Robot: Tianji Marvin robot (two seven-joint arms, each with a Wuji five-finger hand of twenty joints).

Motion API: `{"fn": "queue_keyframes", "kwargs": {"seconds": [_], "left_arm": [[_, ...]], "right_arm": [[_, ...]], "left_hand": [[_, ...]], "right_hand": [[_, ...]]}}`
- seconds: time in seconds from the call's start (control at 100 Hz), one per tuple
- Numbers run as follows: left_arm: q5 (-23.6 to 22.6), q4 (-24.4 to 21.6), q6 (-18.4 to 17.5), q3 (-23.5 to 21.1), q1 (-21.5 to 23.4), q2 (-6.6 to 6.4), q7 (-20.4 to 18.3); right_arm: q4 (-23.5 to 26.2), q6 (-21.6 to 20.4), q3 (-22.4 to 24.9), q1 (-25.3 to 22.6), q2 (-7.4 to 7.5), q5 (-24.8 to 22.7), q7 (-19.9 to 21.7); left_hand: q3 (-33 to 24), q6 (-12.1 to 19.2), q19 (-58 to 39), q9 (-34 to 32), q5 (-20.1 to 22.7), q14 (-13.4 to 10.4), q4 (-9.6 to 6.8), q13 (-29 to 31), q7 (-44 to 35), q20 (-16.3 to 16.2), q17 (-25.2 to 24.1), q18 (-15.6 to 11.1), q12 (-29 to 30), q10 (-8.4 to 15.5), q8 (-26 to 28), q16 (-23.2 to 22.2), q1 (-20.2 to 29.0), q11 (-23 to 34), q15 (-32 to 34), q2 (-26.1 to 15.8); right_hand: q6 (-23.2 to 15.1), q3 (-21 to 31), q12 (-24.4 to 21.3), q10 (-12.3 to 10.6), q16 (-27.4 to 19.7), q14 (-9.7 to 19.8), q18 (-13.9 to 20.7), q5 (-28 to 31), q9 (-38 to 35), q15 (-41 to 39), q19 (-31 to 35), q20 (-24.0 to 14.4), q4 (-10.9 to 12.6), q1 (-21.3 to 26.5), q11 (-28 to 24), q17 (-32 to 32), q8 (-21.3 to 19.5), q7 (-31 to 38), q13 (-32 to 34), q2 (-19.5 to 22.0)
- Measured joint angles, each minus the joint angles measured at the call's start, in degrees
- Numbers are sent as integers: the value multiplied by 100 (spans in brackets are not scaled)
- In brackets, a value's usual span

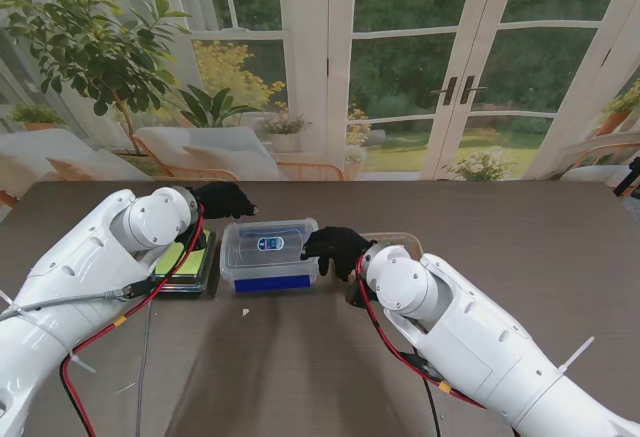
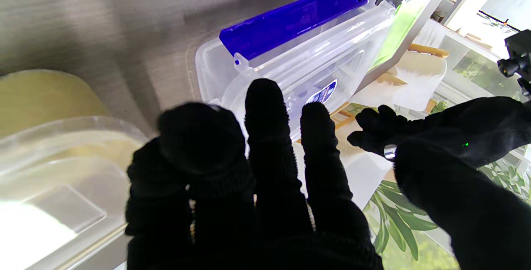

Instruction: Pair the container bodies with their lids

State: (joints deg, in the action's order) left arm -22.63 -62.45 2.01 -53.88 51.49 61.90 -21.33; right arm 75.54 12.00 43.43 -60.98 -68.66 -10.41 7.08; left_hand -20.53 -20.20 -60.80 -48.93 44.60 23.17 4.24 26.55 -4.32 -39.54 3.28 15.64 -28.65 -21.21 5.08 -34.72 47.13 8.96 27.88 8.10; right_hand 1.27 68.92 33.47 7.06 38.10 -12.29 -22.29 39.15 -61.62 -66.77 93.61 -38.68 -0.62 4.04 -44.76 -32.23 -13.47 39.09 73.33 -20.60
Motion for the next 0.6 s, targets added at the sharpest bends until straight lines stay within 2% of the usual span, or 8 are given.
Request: {"fn": "queue_keyframes", "kwargs": {"seconds": [0.14, 0.21, 0.44, 0.6], "left_arm": [[12, 208, -42, 109, -87, 57, 189], [65, 383, -33, 224, -181, 86, 193], [152, 591, 102, 417, -287, 123, 158], [166, 717, 104, 545, -328, 140, 152]], "right_arm": [[86, 56, 0, -59, 23, -2, 63], [87, 59, -38, -65, 31, 10, 81], [22, 89, -180, -69, 25, 69, 131], [-49, 94, -235, -67, 23, 142, 228]], "left_hand": [[-36, 29, 653, 306, -16, -267, 0, -316, 0, 397, -205, -223, 269, 72, 0, 342, -7, -92, -467, 0], [-36, 64, 981, 484, -115, -367, 0, -355, 7, 582, -281, -313, 383, 113, 0, 482, -7, -196, -620, 1], [-36, 69, 1421, 753, -243, -561, 0, -602, 35, 825, -441, -472, 591, 186, 0, 699, -7, -323, -905, 1], [-36, 71, 1602, 900, -314, -636, 0, -636, 49, 901, -509, -549, 668, 214, 0, 768, -7, -302, -990, 1]], "right_hand": [[56, 0, 19, 2, 61, -1, -3, 116, -192, -178, 13, -4, 0, 0, -81, -1, -2, 31, 0, 0], [56, 0, 20, 2, 61, -2, -4, -44, -179, -208, 16, -5, 0, 0, -81, -1, -2, -43, 0, 0], [62, 0, 91, 2, 211, -14, -18, -215, -259, -495, 66, -9, 0, 0, -95, -2, 11, -104, 0, 0], [159, 0, 232, 5, 352, -14, -76, -265, -544, -901, 170, -9, 0, 0, -347, -3, 7, -93, 0, 0]]}}
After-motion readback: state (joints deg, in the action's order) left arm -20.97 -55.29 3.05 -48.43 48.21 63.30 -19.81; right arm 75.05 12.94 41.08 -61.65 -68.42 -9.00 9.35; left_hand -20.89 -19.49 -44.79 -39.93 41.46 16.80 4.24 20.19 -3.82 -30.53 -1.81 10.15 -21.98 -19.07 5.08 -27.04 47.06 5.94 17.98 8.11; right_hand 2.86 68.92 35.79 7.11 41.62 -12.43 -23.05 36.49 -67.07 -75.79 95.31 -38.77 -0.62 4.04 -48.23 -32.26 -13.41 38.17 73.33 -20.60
